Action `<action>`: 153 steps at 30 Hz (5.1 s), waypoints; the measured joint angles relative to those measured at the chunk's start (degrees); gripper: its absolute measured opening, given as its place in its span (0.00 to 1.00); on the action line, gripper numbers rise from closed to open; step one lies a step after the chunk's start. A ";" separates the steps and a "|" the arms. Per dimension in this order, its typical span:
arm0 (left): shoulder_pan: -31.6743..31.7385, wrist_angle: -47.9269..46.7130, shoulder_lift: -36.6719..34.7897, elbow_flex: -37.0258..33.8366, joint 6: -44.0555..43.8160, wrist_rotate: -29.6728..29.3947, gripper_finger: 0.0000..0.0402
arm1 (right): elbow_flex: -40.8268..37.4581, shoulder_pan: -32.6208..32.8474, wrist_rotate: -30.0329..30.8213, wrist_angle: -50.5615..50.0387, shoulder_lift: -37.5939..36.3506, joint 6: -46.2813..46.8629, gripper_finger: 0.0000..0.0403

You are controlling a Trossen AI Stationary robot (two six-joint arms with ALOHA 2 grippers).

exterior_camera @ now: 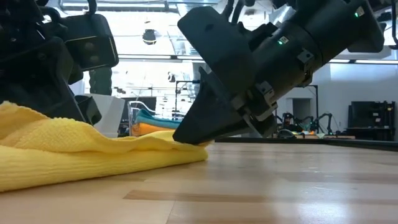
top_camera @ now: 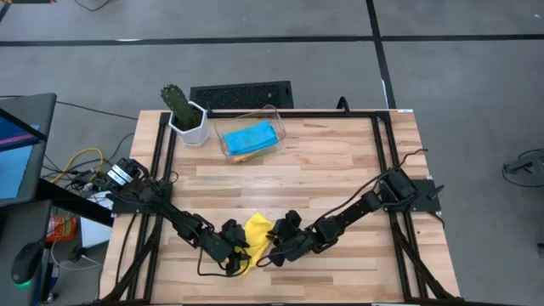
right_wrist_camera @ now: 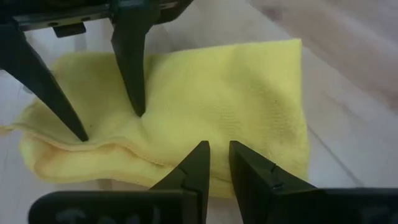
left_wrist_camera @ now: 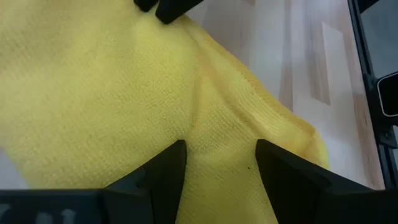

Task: Fold microfiber towels
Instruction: Fold the yellow microfiber cloth, then put the yellow microfiber cloth into the transparent bin

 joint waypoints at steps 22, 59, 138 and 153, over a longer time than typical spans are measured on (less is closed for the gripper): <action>-1.04 3.13 1.56 -0.02 -2.82 1.14 0.48 | 10.88 -11.62 -18.91 -29.19 -9.50 -13.39 0.69; 2.59 -14.63 -20.99 -0.28 -8.90 4.68 0.41 | 22.75 -14.82 -32.98 -39.60 5.55 -19.12 0.03; -1.44 -46.17 -47.36 -0.07 -13.73 -19.52 0.33 | 54.23 -50.12 -35.10 -54.91 6.88 -26.34 0.08; -1.44 -47.03 -47.36 -0.16 -13.63 -20.46 0.33 | 54.21 -53.01 -31.33 -62.73 6.29 -30.16 0.44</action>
